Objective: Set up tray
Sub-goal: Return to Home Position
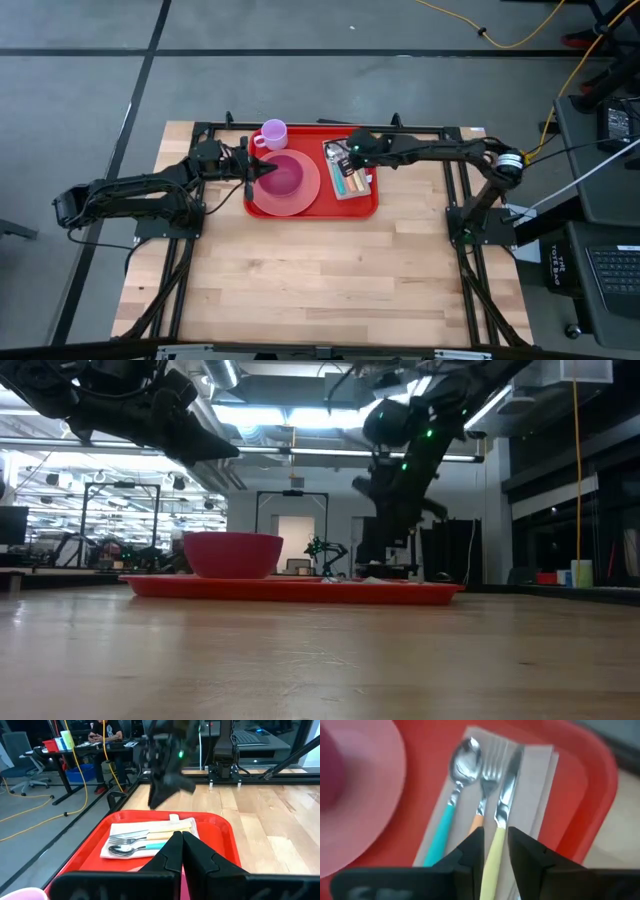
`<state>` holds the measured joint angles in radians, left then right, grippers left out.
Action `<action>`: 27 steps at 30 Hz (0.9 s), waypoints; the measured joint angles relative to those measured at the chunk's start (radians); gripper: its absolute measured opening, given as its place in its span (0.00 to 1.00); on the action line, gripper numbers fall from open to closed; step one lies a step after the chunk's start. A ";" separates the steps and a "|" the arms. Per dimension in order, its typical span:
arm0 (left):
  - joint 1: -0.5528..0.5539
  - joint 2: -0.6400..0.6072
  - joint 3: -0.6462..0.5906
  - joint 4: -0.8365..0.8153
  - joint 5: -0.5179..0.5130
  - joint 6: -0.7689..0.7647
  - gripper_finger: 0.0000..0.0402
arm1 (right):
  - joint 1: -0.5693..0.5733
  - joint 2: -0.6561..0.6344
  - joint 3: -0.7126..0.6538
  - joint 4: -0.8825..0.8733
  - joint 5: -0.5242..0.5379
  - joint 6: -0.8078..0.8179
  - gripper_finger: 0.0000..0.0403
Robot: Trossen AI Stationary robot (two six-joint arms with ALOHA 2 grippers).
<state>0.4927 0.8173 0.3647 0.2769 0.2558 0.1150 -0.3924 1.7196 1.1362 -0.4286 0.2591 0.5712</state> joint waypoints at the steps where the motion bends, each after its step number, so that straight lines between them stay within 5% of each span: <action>1: 0.000 0.000 0.000 -0.003 0.000 0.000 0.00 | 0.000 -0.021 0.000 -0.003 -0.001 -0.023 0.22; 10: 0.000 0.000 0.000 0.014 0.000 0.001 0.00 | 0.048 -0.179 0.000 -0.009 0.006 -0.292 0.20; 16: 0.000 -0.007 0.001 0.125 0.008 -0.013 0.00 | 0.127 -0.235 0.000 0.043 0.043 -0.479 0.03; 19: 0.005 -0.007 0.001 0.099 0.008 0.024 0.00 | 0.158 -0.237 -0.004 0.053 0.044 -0.522 0.03; 27: 0.068 -0.122 -0.107 0.138 0.032 0.037 0.00 | 0.217 -0.261 -0.305 0.434 0.041 -0.549 0.02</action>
<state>0.5610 0.6955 0.2575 0.4149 0.2882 0.1524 -0.1753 1.4588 0.8311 0.0055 0.3005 0.0219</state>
